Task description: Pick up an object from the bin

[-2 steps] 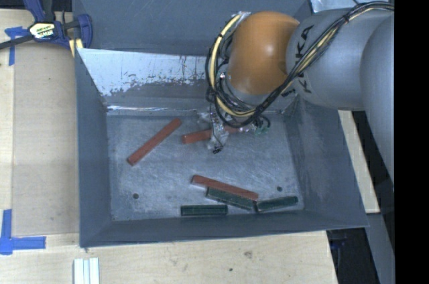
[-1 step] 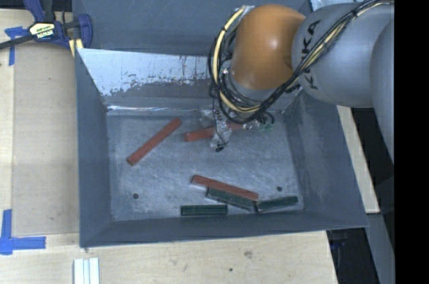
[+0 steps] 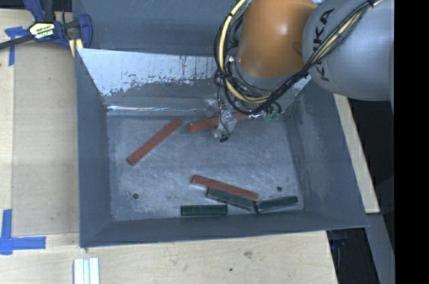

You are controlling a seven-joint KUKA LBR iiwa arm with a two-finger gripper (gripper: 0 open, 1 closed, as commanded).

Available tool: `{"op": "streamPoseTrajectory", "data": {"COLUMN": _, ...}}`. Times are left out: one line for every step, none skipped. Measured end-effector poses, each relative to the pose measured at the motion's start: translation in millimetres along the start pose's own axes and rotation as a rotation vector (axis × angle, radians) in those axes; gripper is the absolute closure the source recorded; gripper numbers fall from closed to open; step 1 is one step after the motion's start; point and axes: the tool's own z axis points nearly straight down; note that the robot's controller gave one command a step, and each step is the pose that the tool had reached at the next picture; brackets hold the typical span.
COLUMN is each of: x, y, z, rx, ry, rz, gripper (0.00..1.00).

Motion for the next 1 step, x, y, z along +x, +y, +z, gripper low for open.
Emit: {"op": "streamPoseTrajectory", "data": {"x": 0.2, "y": 0.0, "z": -4.5, "rx": 0.0, "ry": 0.0, "rz": 0.0, "gripper": 1.0}}
